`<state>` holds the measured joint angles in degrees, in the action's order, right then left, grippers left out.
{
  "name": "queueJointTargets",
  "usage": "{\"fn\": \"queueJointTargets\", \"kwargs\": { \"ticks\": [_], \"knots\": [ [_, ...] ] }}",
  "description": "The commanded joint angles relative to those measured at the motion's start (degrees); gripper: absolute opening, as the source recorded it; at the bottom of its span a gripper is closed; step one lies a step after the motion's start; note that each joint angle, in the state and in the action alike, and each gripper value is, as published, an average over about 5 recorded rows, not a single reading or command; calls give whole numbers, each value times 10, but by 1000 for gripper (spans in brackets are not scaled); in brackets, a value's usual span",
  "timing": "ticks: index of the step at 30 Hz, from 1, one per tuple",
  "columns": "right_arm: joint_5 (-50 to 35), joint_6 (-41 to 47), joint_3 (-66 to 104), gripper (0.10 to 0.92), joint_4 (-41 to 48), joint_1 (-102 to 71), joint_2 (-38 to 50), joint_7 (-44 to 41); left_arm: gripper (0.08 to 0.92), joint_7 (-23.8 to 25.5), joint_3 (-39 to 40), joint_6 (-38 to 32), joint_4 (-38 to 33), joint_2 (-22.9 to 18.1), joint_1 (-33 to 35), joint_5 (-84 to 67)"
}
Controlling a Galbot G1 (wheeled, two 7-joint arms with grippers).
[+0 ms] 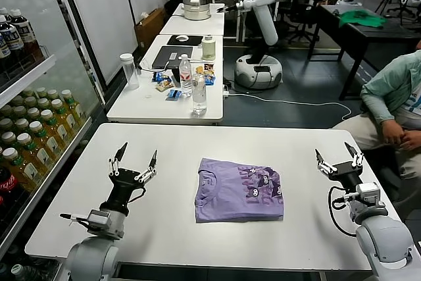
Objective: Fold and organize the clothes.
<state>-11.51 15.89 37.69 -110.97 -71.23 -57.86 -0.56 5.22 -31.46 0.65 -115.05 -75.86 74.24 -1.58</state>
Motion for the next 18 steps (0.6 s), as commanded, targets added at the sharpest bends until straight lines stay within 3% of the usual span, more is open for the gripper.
{"fn": "queueJointTargets", "kwargs": {
  "ticks": [1,18],
  "knots": [
    [16,-20,3,823,6,4,4,1,823,14,1,-5,31,-2,-34,10],
    [35,-43,-9,823,16,14,-8,-8,823,18,-19,-6,19,1,-9,8]
  ]
}}
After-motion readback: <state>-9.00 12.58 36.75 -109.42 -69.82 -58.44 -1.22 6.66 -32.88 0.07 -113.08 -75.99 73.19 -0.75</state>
